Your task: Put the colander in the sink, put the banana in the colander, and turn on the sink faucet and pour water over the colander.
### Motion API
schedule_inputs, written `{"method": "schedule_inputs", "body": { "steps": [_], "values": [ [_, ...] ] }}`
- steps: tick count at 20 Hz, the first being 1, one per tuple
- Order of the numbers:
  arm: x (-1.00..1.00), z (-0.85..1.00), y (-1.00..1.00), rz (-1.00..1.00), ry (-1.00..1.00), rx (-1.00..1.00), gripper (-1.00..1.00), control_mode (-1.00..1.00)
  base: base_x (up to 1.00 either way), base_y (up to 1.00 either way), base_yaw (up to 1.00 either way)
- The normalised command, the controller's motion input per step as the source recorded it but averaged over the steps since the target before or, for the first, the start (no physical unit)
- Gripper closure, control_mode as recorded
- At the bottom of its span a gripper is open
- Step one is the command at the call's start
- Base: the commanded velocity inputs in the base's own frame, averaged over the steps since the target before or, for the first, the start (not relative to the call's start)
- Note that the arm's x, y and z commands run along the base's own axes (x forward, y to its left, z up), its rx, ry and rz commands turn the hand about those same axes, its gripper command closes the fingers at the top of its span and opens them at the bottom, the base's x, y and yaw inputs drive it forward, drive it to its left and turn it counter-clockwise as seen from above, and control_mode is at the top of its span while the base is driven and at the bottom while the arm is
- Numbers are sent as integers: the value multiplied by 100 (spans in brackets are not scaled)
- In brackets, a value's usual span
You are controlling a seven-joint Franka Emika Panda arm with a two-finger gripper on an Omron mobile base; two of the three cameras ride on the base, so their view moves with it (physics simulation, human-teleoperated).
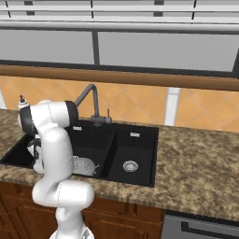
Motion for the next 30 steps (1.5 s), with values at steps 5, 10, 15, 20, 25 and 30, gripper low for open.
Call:
{"method": "schedule_inputs", "body": {
  "steps": [5,10,15,20,25,30],
  "values": [
    [0,0,0,0,0,4,-100,-100,0,0,0],
    [0,45,0,0,0,10,-100,-100,0,0,0],
    [0,95,1,0,0,17,-100,-100,0,0,0],
    [0,100,10,0,1,17,-100,-100,0,0,0],
    [0,100,57,0,1,14,-100,-100,0,0,0],
    [0,100,89,0,3,9,-100,-100,0,0,0]
  ]
}}
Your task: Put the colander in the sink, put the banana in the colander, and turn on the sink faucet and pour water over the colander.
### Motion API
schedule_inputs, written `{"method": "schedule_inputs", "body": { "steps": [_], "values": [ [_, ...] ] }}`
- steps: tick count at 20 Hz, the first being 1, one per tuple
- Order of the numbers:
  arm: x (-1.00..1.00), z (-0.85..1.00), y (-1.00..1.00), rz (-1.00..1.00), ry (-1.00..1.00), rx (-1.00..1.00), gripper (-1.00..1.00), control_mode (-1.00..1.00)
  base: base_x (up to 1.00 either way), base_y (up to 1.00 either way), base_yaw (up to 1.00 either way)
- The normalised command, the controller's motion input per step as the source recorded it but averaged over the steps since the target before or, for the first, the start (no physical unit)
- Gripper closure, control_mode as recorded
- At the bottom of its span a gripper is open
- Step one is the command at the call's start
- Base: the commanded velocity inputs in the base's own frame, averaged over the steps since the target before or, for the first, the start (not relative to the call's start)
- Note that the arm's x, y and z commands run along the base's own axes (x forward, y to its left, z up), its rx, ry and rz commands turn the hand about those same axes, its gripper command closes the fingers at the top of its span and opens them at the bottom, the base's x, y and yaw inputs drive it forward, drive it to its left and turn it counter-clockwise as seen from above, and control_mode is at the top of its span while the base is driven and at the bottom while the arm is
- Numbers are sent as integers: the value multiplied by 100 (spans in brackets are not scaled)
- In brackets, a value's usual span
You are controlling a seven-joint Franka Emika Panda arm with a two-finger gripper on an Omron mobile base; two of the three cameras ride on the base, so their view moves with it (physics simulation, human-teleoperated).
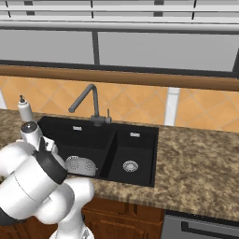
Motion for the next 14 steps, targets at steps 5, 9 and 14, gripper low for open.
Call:
{"method": "schedule_inputs", "body": {
  "steps": [5,9,14],
  "values": [
    [8,100,99,0,11,2,-100,-100,0,0,0],
    [0,100,100,0,15,0,-100,-100,0,0,0],
    [0,73,97,-1,18,0,-100,-100,0,0,0]
  ]
}}
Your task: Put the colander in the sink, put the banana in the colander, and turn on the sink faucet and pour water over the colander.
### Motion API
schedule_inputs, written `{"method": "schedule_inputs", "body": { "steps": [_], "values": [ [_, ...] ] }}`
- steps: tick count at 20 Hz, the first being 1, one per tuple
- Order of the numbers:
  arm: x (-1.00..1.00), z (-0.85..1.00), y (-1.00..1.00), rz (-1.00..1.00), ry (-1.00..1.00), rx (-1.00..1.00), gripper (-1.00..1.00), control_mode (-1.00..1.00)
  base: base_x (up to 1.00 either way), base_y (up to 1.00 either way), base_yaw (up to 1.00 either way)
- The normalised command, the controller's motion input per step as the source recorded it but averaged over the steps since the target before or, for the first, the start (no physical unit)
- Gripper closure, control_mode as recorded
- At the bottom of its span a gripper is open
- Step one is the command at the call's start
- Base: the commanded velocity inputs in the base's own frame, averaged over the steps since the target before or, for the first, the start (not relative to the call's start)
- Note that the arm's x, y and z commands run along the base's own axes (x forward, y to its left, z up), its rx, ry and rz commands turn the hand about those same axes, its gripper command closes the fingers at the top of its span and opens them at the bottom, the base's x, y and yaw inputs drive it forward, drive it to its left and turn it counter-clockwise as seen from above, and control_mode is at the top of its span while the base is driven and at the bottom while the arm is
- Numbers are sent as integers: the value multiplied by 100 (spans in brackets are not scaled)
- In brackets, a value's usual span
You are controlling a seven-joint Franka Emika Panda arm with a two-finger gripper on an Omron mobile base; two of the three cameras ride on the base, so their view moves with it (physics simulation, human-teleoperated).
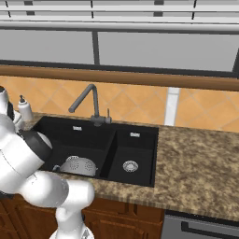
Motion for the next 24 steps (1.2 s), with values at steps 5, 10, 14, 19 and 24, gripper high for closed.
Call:
{"method": "schedule_inputs", "body": {
  "steps": [5,10,14,19,24],
  "values": [
    [-2,9,88,0,13,-4,-100,-100,0,0,0],
    [-10,-8,75,0,5,-7,-100,-100,0,0,0],
    [-15,-31,51,0,0,-12,-100,-100,0,0,0],
    [-2,-39,48,0,0,-14,-100,-100,0,0,0],
    [3,-15,41,0,0,-7,-100,-100,0,0,0]
  ]
}}
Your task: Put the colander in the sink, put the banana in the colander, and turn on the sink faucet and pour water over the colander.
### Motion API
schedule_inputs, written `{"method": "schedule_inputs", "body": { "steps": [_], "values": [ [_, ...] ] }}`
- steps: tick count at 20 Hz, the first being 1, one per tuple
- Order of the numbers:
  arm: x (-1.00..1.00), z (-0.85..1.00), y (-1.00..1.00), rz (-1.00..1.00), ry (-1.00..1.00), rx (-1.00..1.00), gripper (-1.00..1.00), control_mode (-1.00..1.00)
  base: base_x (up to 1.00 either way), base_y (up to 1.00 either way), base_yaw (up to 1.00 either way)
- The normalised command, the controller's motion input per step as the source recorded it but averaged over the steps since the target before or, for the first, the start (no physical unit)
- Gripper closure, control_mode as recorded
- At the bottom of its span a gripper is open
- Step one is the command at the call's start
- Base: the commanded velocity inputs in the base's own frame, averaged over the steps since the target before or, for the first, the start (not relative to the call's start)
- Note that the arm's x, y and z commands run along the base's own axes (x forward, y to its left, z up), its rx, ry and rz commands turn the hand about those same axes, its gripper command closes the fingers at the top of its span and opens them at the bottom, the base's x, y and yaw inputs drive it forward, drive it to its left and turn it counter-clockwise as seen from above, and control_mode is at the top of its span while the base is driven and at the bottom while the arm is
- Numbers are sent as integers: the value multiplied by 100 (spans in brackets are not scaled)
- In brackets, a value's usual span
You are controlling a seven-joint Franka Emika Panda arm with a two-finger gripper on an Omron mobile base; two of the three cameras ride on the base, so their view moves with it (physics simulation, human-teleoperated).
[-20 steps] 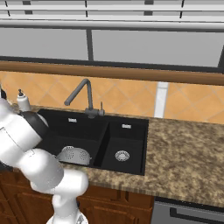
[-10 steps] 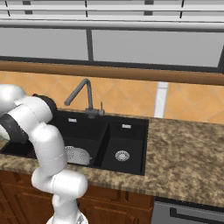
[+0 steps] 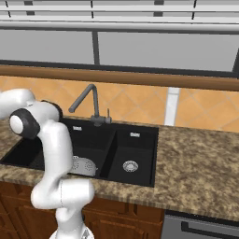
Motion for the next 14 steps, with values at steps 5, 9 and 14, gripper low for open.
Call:
{"method": "schedule_inputs", "body": {
  "steps": [5,9,14],
  "values": [
    [17,0,34,0,0,-6,-100,-100,0,0,0],
    [23,-12,6,-2,0,-9,-100,-100,0,0,0],
    [32,-36,0,-1,0,-8,-100,-100,0,0,0]
  ]
}}
